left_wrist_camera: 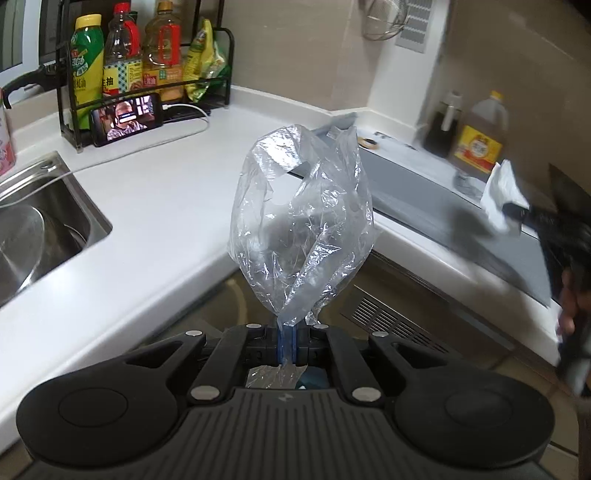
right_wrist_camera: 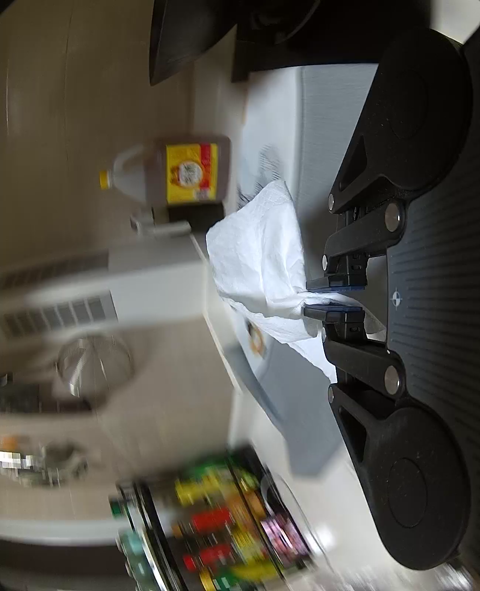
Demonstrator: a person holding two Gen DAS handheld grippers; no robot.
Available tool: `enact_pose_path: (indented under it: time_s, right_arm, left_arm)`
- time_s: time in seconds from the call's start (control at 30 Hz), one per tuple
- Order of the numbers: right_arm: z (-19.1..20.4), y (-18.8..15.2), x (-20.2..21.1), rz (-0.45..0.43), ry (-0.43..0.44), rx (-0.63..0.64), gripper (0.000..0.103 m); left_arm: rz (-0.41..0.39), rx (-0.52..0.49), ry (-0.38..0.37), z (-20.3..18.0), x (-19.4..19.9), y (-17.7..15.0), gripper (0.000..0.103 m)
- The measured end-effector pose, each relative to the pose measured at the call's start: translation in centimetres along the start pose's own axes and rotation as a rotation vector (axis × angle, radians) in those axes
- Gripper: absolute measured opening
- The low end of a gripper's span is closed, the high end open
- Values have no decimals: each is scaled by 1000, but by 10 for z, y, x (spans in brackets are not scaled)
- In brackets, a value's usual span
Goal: Collect trash
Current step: 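Carry the plastic bag and tissue down over the bin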
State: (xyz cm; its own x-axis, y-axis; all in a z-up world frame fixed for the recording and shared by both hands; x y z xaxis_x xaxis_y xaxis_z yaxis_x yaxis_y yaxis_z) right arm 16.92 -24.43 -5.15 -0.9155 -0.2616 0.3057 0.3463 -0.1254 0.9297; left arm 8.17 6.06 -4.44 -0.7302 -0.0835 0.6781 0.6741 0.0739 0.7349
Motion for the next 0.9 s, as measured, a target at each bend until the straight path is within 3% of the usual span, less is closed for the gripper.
enact_pose_path:
  time_s: [0.3, 0.57, 0.9]
  right_arm:
    - [64, -59, 76, 155, 141, 87, 8]
    - [88, -102, 73, 299, 168, 106, 8]
    - [92, -109, 69, 341, 173, 119, 8]
  left_arm:
    - [2, -84, -32, -14, 19, -49, 5]
    - [-1, -73, -38, -6, 25, -63, 5]
    - [12, -98, -45, -13, 20, -64, 5]
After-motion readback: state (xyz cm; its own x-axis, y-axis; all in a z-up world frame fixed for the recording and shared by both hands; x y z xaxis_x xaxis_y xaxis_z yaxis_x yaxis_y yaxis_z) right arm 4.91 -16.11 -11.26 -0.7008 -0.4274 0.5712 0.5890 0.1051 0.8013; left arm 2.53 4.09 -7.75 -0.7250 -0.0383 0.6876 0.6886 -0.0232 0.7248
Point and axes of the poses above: each gripper's, at about its wrist camera, not at the fingertips, and x roughly against the way its jaws point, z to its left, y to its top, the point moved 2 cm from there along -x, roughly the way its jaws point, and after that the axes turned 11 degrees about y, right-handed, at the moved point
